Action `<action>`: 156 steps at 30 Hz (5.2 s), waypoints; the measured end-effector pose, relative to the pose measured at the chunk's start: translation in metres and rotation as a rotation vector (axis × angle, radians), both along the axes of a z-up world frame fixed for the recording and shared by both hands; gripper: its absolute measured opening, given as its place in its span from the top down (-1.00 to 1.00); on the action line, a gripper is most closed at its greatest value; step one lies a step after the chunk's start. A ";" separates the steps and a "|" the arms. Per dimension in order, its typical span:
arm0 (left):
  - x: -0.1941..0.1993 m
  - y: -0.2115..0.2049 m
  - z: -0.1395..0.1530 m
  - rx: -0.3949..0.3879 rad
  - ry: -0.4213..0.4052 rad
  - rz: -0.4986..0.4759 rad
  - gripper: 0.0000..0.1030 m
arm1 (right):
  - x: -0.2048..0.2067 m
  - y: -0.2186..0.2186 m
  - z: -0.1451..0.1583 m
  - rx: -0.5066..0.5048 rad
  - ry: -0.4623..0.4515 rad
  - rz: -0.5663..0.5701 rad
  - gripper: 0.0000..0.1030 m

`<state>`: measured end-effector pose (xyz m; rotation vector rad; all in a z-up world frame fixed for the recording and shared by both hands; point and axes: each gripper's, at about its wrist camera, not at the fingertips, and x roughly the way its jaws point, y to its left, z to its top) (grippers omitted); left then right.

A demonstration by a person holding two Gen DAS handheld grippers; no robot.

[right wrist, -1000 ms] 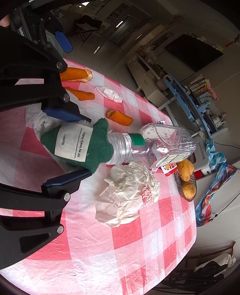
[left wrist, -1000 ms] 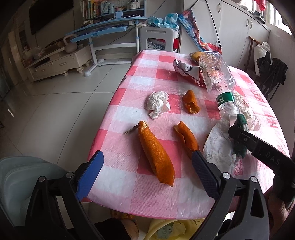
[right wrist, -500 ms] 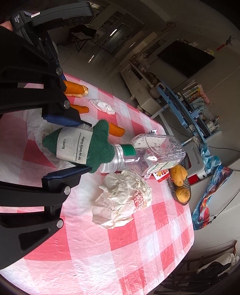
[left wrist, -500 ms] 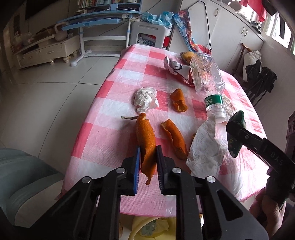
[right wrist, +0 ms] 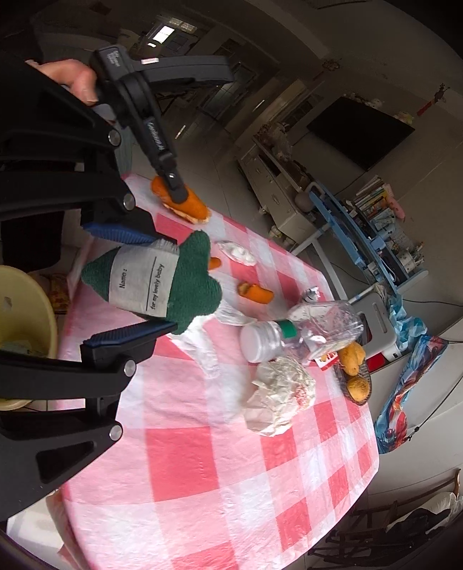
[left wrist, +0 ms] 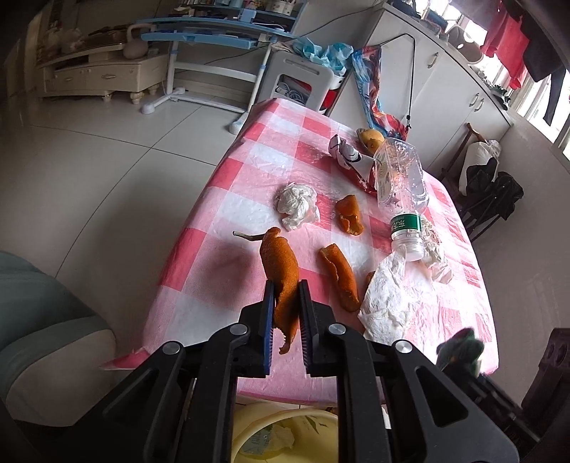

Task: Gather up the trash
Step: 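Grasp an orange peel with the left tool while the right tool holds the plush, then lower both tools over the yellow basin and open them to drop the items, then reach the right tool to the white crumpled plastic and grasp it, then carry the white plastic in the right tool to the basin and release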

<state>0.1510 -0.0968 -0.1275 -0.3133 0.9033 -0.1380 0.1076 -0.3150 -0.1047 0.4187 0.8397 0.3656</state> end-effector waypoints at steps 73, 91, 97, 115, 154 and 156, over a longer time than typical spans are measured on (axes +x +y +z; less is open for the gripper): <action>-0.097 0.002 0.029 0.030 -0.071 -0.026 -0.03 | 0.051 0.080 -0.034 -0.434 0.047 -0.047 -0.62; -0.095 0.002 0.027 0.020 -0.058 -0.023 -0.05 | 0.058 0.094 -0.035 -0.496 0.032 0.005 -0.03; -0.095 0.002 0.026 0.026 -0.059 -0.023 -0.05 | 0.059 0.082 -0.032 -0.417 0.055 0.002 0.43; -0.096 -0.001 0.024 0.054 -0.061 -0.022 -0.05 | 0.031 0.055 -0.007 -0.317 0.019 -0.019 0.56; -0.095 0.005 0.026 0.050 -0.069 -0.003 -0.05 | -0.067 0.071 -0.022 -0.254 0.143 0.103 0.56; -0.094 0.007 0.025 0.041 -0.065 0.002 -0.05 | -0.071 0.074 -0.027 -0.261 0.161 0.116 0.56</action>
